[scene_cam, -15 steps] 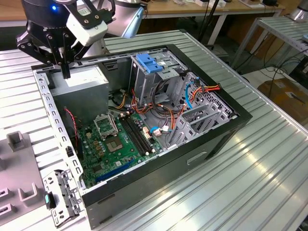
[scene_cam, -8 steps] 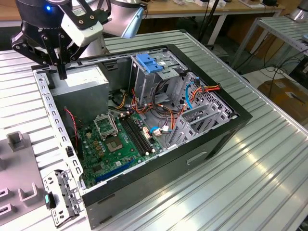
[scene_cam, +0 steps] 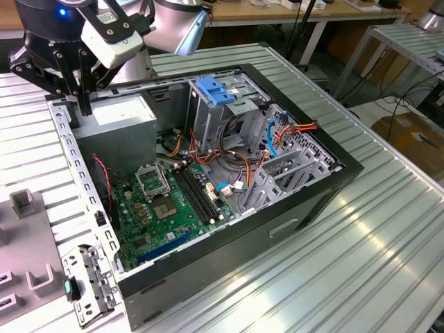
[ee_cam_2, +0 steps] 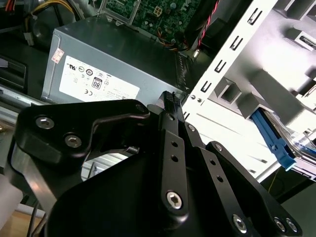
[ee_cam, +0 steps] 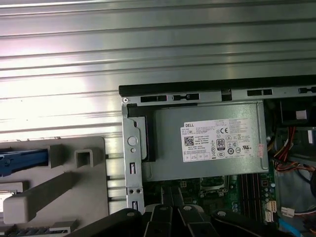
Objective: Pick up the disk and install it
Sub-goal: 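Reach for the disk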
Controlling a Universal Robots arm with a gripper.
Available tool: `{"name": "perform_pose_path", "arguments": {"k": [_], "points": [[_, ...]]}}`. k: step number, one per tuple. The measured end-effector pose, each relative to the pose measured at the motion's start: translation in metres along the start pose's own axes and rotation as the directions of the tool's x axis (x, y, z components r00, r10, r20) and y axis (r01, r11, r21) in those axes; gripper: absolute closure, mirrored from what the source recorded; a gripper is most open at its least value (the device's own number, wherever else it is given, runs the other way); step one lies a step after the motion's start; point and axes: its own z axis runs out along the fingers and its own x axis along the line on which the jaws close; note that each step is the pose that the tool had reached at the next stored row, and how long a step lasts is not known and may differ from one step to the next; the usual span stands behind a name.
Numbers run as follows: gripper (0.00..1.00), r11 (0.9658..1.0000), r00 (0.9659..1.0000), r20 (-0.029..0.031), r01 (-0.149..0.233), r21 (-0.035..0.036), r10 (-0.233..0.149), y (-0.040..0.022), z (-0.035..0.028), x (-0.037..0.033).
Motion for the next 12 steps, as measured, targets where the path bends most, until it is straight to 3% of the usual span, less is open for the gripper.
{"name": "perform_pose_path", "arguments": {"k": [12], "points": [[0.89, 1.0000, 1.0000, 0.0000, 0.000, 0.0000, 0.000, -0.0008, 0.0000, 0.0104]]}}
